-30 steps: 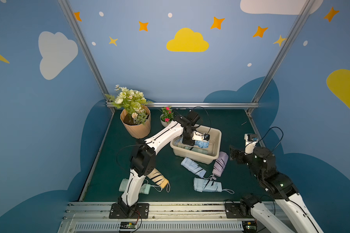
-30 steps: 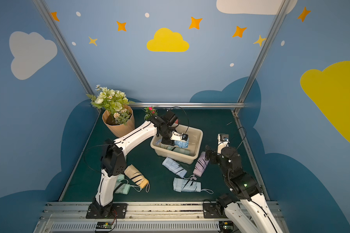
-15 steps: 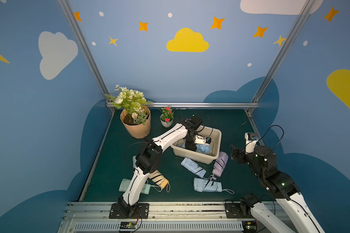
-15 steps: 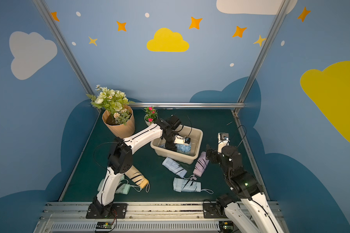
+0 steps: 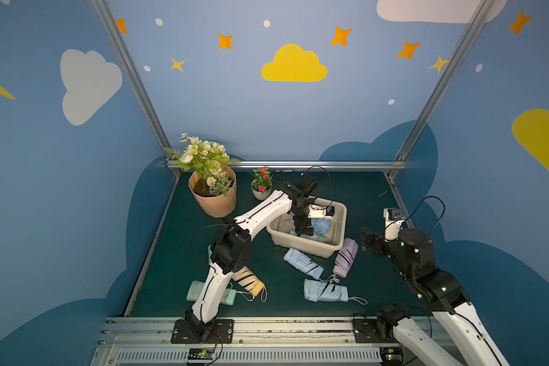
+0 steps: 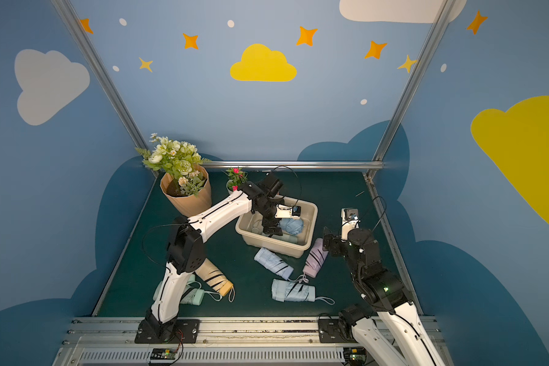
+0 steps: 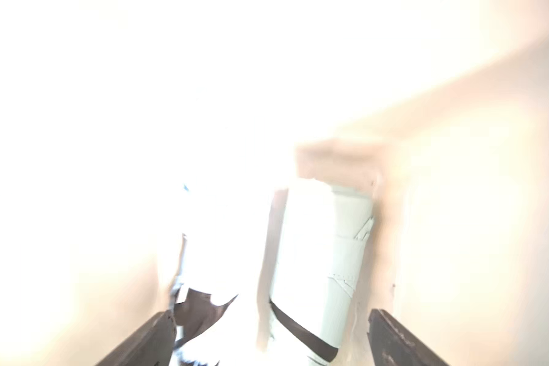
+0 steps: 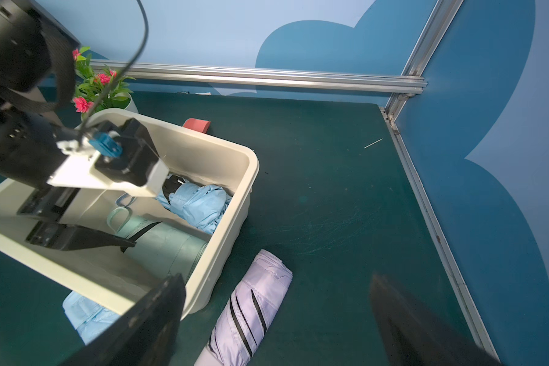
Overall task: Put the umbrella into the storage box
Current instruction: Place the umbrella in the storage box, then pick up the umbrella from the center of the board.
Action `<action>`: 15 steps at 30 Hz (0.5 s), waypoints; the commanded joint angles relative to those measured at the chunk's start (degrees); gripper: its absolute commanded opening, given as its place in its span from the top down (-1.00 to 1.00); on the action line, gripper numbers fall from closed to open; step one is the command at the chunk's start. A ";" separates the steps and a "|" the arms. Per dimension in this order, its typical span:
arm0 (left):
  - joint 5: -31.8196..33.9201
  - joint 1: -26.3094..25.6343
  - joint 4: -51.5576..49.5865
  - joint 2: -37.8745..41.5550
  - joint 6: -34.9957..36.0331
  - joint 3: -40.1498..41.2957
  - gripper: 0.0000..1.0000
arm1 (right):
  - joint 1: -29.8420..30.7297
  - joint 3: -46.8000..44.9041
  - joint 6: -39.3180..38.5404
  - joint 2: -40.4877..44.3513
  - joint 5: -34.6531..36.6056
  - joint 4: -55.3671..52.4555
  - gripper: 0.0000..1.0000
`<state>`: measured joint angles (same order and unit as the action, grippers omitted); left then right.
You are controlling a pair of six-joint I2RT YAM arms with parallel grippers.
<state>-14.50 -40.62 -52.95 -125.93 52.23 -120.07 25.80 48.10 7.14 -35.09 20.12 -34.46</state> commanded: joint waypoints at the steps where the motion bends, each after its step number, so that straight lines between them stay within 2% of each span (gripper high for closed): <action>1: -3.95 0.28 4.00 8.21 -3.44 0.07 -1.00 | -0.23 2.09 -0.72 -0.73 -1.25 2.44 -0.96; 3: -3.54 0.28 11.36 13.15 -5.74 5.41 -1.00 | -0.23 2.34 -0.97 -1.35 -2.68 3.44 -0.96; 7: -1.94 0.28 33.75 25.35 -13.83 23.39 -1.00 | -0.19 2.92 -2.39 -2.89 -8.47 5.72 -0.96; 10: 0.34 0.13 46.89 32.78 -20.70 34.85 -1.00 | -0.17 3.51 -4.33 -4.15 -13.76 7.22 -0.95; 15: 12.91 0.58 61.96 45.30 -36.02 51.52 -1.00 | 0.33 5.90 -9.02 -7.90 -25.14 8.59 -0.95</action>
<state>-9.76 -40.56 -4.51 -84.99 28.51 -74.72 25.82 51.55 1.76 -41.41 3.90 -29.23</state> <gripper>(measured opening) 0.993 0.974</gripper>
